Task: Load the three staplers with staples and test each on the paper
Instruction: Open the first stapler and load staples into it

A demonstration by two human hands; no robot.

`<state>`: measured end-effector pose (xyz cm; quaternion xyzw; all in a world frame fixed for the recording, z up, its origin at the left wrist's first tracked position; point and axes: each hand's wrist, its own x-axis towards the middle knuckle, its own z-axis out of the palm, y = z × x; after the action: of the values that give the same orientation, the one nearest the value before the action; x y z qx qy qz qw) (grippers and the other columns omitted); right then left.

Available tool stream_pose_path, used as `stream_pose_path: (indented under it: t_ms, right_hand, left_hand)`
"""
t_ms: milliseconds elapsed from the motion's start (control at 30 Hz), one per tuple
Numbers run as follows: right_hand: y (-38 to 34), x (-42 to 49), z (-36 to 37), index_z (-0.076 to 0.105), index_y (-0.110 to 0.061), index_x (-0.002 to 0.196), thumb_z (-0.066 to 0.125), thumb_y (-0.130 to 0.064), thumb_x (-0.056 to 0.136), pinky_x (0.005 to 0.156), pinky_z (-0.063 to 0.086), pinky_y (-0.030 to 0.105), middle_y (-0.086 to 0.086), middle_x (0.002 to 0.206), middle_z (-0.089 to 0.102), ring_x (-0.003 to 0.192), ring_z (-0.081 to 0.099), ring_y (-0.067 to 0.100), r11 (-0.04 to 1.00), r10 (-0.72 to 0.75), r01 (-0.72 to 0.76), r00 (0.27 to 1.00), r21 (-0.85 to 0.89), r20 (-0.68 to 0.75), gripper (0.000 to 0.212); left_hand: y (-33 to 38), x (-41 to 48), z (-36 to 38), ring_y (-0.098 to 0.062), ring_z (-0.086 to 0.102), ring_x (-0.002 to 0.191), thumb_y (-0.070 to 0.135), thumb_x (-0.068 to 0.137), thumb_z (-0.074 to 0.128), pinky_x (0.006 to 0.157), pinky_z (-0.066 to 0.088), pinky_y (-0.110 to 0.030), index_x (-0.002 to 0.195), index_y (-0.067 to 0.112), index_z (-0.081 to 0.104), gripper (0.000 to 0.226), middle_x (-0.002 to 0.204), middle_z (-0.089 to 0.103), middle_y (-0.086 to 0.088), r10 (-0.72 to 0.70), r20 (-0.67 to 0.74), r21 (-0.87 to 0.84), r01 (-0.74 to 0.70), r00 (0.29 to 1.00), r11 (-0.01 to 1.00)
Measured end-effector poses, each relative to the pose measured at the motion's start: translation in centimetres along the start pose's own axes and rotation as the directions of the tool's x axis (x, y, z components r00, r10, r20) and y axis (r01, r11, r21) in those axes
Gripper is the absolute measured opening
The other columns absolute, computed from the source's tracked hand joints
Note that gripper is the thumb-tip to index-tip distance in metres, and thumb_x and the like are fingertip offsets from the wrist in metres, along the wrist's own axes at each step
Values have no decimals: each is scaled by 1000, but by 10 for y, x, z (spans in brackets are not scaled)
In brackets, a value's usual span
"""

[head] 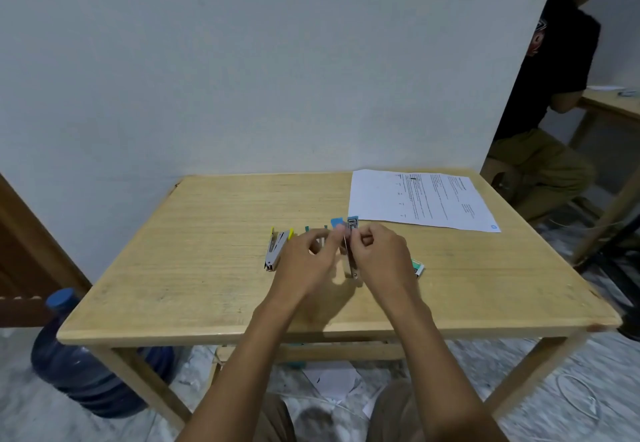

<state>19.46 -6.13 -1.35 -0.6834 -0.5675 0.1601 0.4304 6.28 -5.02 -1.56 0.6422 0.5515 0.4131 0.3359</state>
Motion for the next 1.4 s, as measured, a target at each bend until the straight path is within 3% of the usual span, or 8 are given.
stream_pose_path:
  t_ms: [233, 433, 567, 700, 933, 1067, 1200, 1400]
  right_hand:
    - [0, -28, 5, 67, -19, 92, 57, -31, 97, 65, 54, 41, -6, 80, 70, 74, 65, 12, 990, -140, 141, 988, 10, -62, 16]
    - [0, -27, 4, 66, -17, 89, 58, -28, 97, 65, 56, 41, -7, 77, 69, 72, 66, 14, 987, -70, 90, 986, 130, -151, 16]
    - [5, -12, -17, 61, -18, 77, 58, -26, 97, 62, 53, 34, 0, 66, 69, 63, 67, 15, 917, 219, -112, 944, 383, -247, 22]
    - [-3, -4, -33, 69, -8, 83, 62, -21, 94, 53, 47, 21, -1, 60, 66, 53, 57, 9, 726, 373, -246, 926, 642, -67, 18]
    - [-16, -26, -24, 72, -8, 93, 64, -21, 94, 66, 49, 24, -8, 58, 65, 56, 58, 6, 729, 184, -311, 947, 610, 264, 16]
    - [-20, -39, -8, 62, -26, 105, 64, -22, 93, 69, 50, 21, -10, 85, 72, 69, 65, -3, 875, 71, -91, 996, 475, 60, 13]
    - [-12, -52, -2, 60, -42, 112, 52, -34, 99, 76, 57, 36, -15, 97, 67, 85, 68, 8, 929, -133, 135, 991, 345, -29, 18]
    - [-14, -56, -6, 64, -37, 118, 54, -27, 99, 76, 56, 37, -21, 106, 64, 89, 64, 2, 940, -246, 260, 965, 222, -90, 24]
  left_hand:
    - [10, -15, 0, -11, 44, 50, 41, 89, 65, 52, 36, -30, 68, 16, 73, 33, 55, 59, -12, 26, -72, -70, -31, 997, 997]
    - [20, -28, 2, -6, 36, 42, 29, 87, 68, 47, 33, -21, 45, 23, 50, 46, 39, 44, 9, 63, -205, -84, -82, 977, 993]
    - [16, -37, -11, -25, 63, 63, 27, 90, 66, 65, 53, -37, 74, 24, 75, 19, 65, 73, 1, 31, -109, -209, -53, 994, 976]
    - [5, -47, -25, -16, 50, 61, 16, 94, 61, 58, 46, -25, 116, 17, 67, 23, 90, 77, -7, -88, 235, -437, 186, 968, 880]
    - [15, -58, -17, -17, 47, 41, 42, 101, 37, 43, 40, -25, 114, 7, 54, 41, 68, 58, -11, -90, 587, -655, 537, 804, 532]
    - [14, -58, -5, -7, 27, 35, 38, 96, 45, 36, 23, -19, 92, 11, 55, 29, 56, 36, 0, -104, 542, -771, 543, 834, 333]
    - [9, -61, -2, -7, 27, 34, 43, 96, 45, 36, 27, -18, 60, 11, 48, 47, 50, 33, 2, -108, 544, -776, 547, 832, 313]
    - [15, -62, -4, -7, 28, 35, 41, 99, 44, 38, 27, -19, 64, 11, 47, 46, 53, 35, 1, -123, 506, -785, 515, 854, 345]
